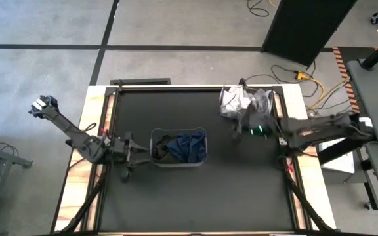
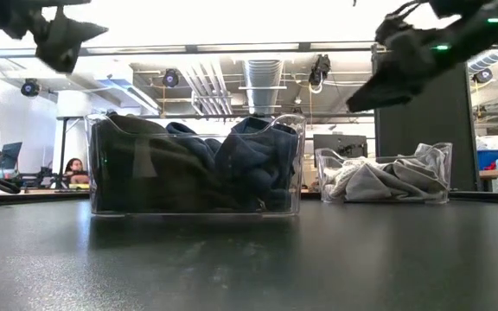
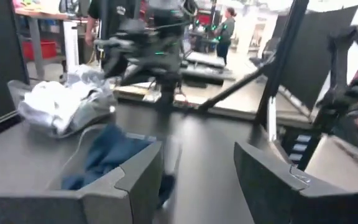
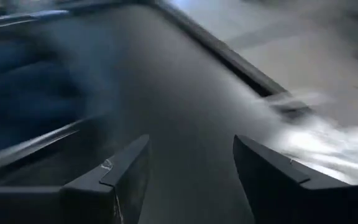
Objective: Sort towels by color in basket
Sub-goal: Return to home position
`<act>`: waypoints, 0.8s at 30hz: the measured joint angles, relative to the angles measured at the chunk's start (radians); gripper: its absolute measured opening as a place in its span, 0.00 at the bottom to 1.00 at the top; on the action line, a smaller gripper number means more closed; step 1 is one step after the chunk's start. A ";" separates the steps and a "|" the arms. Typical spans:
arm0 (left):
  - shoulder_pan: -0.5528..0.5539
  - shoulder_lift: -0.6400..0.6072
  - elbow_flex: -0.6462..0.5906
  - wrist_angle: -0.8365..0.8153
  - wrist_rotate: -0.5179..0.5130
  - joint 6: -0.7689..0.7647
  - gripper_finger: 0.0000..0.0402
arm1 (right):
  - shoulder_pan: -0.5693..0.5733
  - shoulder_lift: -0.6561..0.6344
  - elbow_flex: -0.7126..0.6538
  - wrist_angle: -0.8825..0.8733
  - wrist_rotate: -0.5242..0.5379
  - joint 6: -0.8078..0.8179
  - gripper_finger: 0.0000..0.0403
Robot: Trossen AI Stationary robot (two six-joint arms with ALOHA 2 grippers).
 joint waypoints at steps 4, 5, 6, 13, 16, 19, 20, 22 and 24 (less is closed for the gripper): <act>0.003 -0.032 -0.112 0.080 -0.003 -0.023 0.46 | 0.215 -0.043 -0.126 0.141 0.020 -0.064 0.54; 0.007 -0.036 -0.136 0.119 -0.003 -0.036 0.46 | 0.249 -0.046 -0.139 0.144 0.027 -0.057 0.54; 0.010 -0.040 -0.160 0.158 -0.003 -0.044 0.46 | 0.271 -0.047 -0.147 0.134 0.034 -0.057 0.54; 0.065 -0.048 -0.247 0.285 -0.005 -0.040 0.46 | 0.322 -0.030 -0.158 0.089 0.013 0.068 0.54; 0.111 -0.061 -0.248 0.280 -0.004 -0.036 0.46 | 0.316 -0.045 -0.158 0.095 0.000 -0.060 0.54; 0.129 -0.106 -0.243 0.211 0.003 -0.029 0.46 | 0.301 -0.101 -0.154 0.097 -0.002 -0.111 0.54; 0.129 -0.132 -0.239 0.175 0.006 -0.020 0.46 | 0.300 -0.128 -0.153 0.096 0.003 -0.117 0.54; 0.129 -0.193 -0.235 0.119 0.006 -0.002 0.46 | 0.301 -0.195 -0.153 0.081 -0.001 -0.137 0.54; 0.129 -0.265 -0.233 0.075 0.006 0.019 0.46 | 0.301 -0.269 -0.153 0.038 -0.004 -0.151 0.54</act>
